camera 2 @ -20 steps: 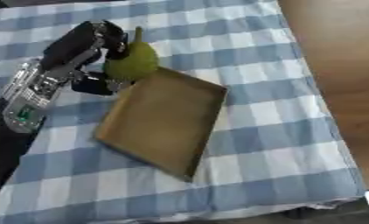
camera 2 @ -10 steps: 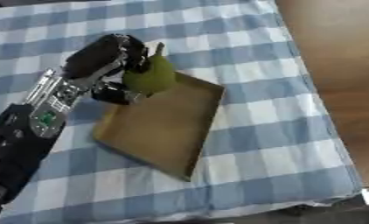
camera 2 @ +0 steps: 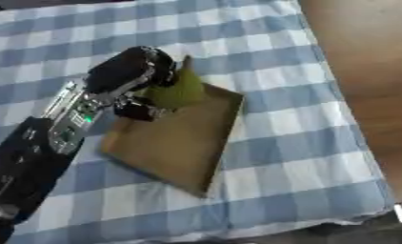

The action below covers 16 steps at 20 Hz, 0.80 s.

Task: Pick up objects on the table and place them in the box.

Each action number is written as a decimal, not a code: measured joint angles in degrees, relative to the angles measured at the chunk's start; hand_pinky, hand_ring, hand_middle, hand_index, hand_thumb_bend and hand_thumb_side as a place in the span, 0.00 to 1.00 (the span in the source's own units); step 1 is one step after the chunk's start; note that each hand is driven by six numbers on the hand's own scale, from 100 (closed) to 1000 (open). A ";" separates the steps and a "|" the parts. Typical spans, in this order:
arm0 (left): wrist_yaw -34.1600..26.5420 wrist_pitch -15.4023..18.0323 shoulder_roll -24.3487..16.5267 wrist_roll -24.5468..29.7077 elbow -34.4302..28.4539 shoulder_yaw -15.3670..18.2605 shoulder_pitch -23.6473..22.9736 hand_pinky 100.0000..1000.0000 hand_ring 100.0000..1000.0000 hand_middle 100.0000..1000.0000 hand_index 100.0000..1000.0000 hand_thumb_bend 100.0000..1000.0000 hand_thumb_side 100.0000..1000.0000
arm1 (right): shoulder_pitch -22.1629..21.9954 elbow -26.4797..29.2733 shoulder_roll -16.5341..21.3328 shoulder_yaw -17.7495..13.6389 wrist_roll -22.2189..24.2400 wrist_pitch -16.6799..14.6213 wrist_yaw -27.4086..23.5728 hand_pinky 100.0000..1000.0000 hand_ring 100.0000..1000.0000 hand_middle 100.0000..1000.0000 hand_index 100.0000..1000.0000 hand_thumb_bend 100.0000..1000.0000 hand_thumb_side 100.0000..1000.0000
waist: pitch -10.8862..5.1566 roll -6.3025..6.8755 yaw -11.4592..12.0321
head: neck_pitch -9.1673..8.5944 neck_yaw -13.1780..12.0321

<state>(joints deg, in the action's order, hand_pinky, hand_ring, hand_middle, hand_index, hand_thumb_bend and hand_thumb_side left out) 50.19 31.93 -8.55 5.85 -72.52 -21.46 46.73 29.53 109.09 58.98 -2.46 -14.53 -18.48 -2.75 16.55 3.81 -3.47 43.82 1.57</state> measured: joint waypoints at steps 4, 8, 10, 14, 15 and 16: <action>-1.51 -3.54 0.71 3.55 -0.27 -0.27 -0.76 0.44 0.24 0.39 0.45 0.00 0.00 | 0.18 -0.76 -0.01 0.04 0.35 0.33 -0.08 0.72 0.71 0.58 0.70 0.00 0.41 | -0.13 0.37 0.21 | 0.00 0.04; -2.56 -7.03 1.18 9.23 -0.36 -0.43 -1.54 0.48 0.28 0.44 0.55 0.00 0.08 | 0.18 -1.08 -0.08 0.04 0.49 0.48 -0.15 0.72 0.71 0.58 0.70 0.00 0.41 | -0.35 0.43 0.39 | 0.00 0.07; -3.06 -8.24 1.23 12.54 -0.40 -0.60 -1.96 0.51 0.30 0.48 0.62 0.00 0.12 | 0.17 -1.10 -0.11 0.04 0.51 0.50 -0.17 0.72 0.71 0.58 0.70 0.00 0.41 | -0.35 0.43 0.54 | 0.00 0.07; -3.91 -10.26 1.66 18.32 -0.88 -0.62 -2.43 0.56 0.36 0.57 0.75 0.00 0.26 | 0.11 -1.31 -0.12 0.02 0.51 0.50 -0.17 0.72 0.71 0.58 0.70 0.00 0.41 | -0.33 0.29 1.02 | 0.00 0.00; -4.03 -10.64 1.66 19.41 -1.06 -0.61 -2.47 0.57 0.38 0.59 0.77 0.00 0.31 | 0.09 -1.41 -0.12 0.02 0.51 0.50 -0.17 0.72 0.71 0.58 0.70 0.00 0.41 | -0.29 0.26 1.19 | 0.00 -0.01; -4.08 -10.90 1.66 20.40 -1.25 -0.61 -2.56 0.61 0.42 0.64 0.82 0.00 0.39 | -0.03 -1.43 -0.14 0.01 0.51 0.50 -0.17 0.72 0.71 0.58 0.70 0.00 0.41 | -0.20 0.23 1.29 | 0.00 -0.01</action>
<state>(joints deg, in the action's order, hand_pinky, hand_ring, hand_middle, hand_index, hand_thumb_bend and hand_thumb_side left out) 46.11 21.03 -6.89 26.25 -73.78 -22.07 44.17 29.50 107.66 58.84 -2.45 -14.02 -17.97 -2.93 16.35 4.04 -2.18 43.82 1.56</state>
